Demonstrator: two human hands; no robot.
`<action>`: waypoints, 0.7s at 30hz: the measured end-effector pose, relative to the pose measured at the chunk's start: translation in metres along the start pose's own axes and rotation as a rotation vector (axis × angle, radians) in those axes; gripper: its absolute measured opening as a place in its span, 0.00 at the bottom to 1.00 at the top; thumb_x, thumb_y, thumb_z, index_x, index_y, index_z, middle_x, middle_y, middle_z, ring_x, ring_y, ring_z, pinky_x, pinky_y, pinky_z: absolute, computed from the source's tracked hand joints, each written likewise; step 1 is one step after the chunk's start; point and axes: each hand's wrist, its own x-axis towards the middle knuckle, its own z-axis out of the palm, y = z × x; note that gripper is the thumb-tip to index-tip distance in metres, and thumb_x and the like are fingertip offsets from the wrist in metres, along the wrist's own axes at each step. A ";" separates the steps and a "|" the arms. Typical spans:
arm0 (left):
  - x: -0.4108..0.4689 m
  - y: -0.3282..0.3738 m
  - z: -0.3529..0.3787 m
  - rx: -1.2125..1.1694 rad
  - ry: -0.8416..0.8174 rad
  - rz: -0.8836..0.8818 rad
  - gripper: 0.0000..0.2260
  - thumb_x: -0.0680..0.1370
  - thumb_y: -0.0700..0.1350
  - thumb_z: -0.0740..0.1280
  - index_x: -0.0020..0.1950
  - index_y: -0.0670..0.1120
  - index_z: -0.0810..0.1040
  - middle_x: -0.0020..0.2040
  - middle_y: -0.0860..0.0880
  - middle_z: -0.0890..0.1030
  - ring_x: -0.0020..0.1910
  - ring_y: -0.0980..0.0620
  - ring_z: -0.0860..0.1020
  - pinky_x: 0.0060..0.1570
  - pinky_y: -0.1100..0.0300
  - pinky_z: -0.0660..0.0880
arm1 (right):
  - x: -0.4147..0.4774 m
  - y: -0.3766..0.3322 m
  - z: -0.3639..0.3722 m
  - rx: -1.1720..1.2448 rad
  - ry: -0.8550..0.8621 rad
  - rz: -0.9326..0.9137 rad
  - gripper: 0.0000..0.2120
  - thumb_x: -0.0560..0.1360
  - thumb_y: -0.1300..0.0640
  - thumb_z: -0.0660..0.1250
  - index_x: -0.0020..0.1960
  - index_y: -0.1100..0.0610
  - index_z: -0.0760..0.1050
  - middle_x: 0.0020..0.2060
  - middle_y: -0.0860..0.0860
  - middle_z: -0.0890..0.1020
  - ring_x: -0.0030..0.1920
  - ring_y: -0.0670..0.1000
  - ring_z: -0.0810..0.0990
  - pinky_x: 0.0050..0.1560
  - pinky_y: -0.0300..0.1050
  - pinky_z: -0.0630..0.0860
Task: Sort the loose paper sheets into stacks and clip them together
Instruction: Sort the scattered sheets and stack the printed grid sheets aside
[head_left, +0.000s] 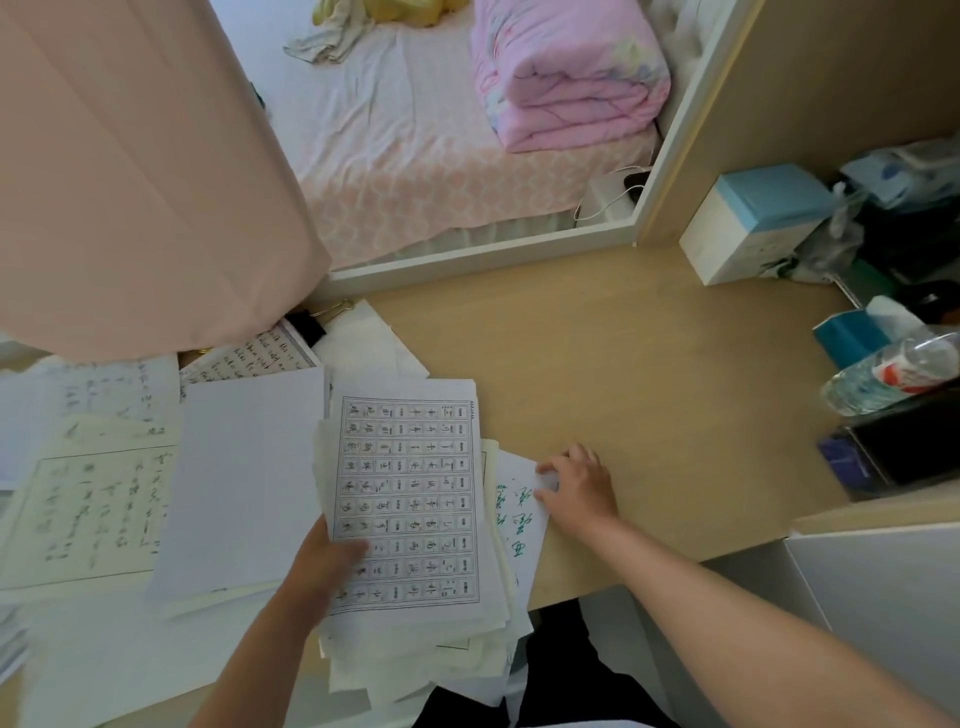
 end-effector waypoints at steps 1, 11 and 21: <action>-0.001 0.002 0.003 -0.022 -0.022 -0.006 0.22 0.74 0.30 0.66 0.67 0.45 0.73 0.57 0.41 0.84 0.56 0.38 0.82 0.56 0.35 0.77 | 0.000 0.000 -0.001 -0.009 -0.024 0.012 0.19 0.72 0.49 0.71 0.62 0.47 0.76 0.60 0.48 0.74 0.65 0.52 0.69 0.64 0.47 0.65; -0.011 0.003 0.053 0.114 0.034 0.009 0.20 0.76 0.28 0.63 0.58 0.52 0.75 0.49 0.49 0.84 0.45 0.49 0.84 0.38 0.56 0.79 | 0.015 -0.006 -0.022 -0.035 -0.165 0.168 0.05 0.75 0.45 0.66 0.45 0.45 0.78 0.54 0.46 0.83 0.56 0.53 0.80 0.59 0.47 0.73; -0.005 -0.007 0.045 0.096 0.051 0.014 0.22 0.77 0.30 0.64 0.67 0.47 0.71 0.54 0.47 0.82 0.50 0.47 0.81 0.42 0.55 0.78 | -0.001 -0.011 -0.015 0.720 -0.072 0.296 0.11 0.79 0.50 0.67 0.56 0.56 0.76 0.51 0.51 0.82 0.51 0.52 0.80 0.47 0.46 0.77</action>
